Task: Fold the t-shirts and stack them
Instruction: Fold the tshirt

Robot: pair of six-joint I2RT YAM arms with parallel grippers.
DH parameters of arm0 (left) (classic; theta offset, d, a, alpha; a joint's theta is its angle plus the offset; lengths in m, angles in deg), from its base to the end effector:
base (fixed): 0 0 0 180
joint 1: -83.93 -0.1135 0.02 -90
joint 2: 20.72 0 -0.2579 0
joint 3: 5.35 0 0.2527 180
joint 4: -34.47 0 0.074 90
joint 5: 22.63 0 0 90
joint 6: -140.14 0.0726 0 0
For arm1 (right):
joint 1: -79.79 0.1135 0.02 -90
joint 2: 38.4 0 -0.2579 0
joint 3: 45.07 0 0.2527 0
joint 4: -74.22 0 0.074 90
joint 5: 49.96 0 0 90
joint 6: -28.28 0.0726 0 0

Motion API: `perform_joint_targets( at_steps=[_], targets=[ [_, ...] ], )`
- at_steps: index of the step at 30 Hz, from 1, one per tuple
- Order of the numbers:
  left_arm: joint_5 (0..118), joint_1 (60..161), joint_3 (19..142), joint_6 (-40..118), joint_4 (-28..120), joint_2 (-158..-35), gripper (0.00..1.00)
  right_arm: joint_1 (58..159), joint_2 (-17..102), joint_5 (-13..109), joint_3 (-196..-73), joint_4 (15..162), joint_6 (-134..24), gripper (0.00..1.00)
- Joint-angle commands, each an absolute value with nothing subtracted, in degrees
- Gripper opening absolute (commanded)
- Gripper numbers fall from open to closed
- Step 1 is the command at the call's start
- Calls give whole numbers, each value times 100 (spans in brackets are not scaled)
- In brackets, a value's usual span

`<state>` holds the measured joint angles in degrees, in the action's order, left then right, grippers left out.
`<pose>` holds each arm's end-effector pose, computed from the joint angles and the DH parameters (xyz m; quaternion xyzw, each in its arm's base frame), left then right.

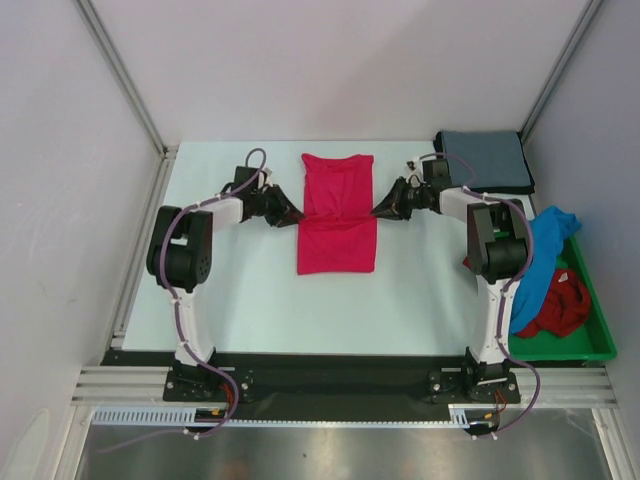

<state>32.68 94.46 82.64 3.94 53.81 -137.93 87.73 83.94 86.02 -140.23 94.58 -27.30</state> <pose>0.4319 -0.1223 0.1193 -0.1730 0.8822 -0.4058 0.1647 0.4551 0.1162 0.1242 0.0589 0.8677 0.4599 0.1793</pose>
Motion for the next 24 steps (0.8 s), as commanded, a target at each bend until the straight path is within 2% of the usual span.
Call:
perform_joint_targets(
  at_steps=[1, 4, 7, 9, 15, 19, 24],
  targets=[
    [3423, 9395, 8774, 724, 5619, -13946, 31, 8708, 8587, 8566, -14457, 9673, -3068, 16],
    [3985, 9395, 9134, 1214, 6207, -13685, 52, 8630, 8745, 8068, -15019, 10427, -3498, 26],
    [4609, 9404, 9162, 1549, 6568, -13245, 61, 8603, 8448, 7155, -15241, 11114, -4052, 38],
    [4830, 9430, 8883, 1630, 6604, -12718, 61, 8673, 8019, 6906, -15031, 11265, -4194, 43],
    [4550, 9869, 7688, 1639, 6027, -11812, 56, 9235, 7007, 6668, -13950, 10827, -4054, 45],
    [4540, 10274, 7194, 1490, 5551, -11907, 52, 9709, 6891, 6659, -13177, 10009, -3589, 30],
    [4514, 10380, 6982, 1261, 4848, -12293, 50, 10237, 7242, 6185, -13236, 9472, -3465, 29]
  ],
)
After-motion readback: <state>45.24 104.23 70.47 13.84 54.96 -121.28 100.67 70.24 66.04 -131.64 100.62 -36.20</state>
